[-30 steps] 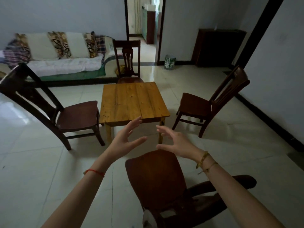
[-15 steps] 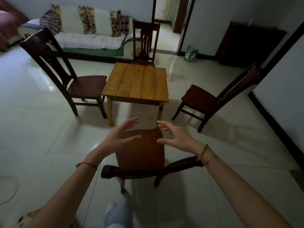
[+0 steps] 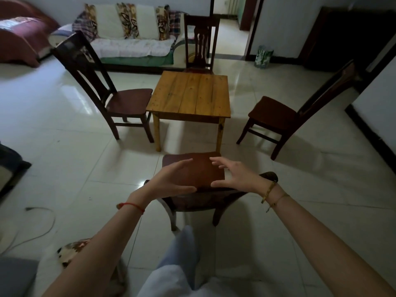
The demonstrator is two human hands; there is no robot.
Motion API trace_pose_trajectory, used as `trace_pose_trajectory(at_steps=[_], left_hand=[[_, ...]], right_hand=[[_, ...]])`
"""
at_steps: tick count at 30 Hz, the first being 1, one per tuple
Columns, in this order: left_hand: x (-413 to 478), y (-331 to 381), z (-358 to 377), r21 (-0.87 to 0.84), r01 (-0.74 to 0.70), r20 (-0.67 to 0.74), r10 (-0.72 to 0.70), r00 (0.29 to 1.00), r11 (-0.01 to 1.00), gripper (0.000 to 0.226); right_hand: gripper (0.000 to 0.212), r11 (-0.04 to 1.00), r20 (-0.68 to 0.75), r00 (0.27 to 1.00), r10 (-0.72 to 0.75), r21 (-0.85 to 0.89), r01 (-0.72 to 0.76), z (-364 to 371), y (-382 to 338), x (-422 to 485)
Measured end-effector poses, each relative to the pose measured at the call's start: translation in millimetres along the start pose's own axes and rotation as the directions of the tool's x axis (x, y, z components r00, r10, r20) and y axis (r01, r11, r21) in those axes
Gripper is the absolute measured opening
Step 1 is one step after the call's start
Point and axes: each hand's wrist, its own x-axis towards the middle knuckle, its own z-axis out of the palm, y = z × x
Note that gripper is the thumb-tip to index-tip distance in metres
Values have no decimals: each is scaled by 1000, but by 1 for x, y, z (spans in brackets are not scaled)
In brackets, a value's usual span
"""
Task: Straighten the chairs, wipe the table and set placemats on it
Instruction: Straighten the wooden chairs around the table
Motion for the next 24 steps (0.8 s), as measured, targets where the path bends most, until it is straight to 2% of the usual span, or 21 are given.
trace_pose_trajectory(at_steps=[5, 9, 12, 15, 19, 24], left_hand=[[1, -8, 17, 302, 29, 70, -53, 996, 953, 90], [5, -4, 26, 485, -8, 56, -22, 998, 875, 80], [10, -10, 32, 528, -14, 37, -6, 999, 849, 57], [14, -17, 36, 612, 25, 24, -51, 998, 790, 27], [22, -19, 39, 686, 33, 18, -62, 998, 727, 26], [26, -17, 38, 701, 39, 23, -77, 997, 712, 31]], right_hand=[[92, 994, 96, 995, 34, -103, -24, 17, 13, -6], [74, 937, 115, 992, 51, -348, -8, 26, 24, 0], [56, 885, 120, 992, 46, -466, 15, 30, 32, 9], [46, 840, 117, 991, 61, -542, 12, 32, 41, 19], [37, 822, 143, 987, 67, -569, 27, 31, 46, 28], [34, 809, 153, 988, 35, -584, 62, 31, 49, 30]])
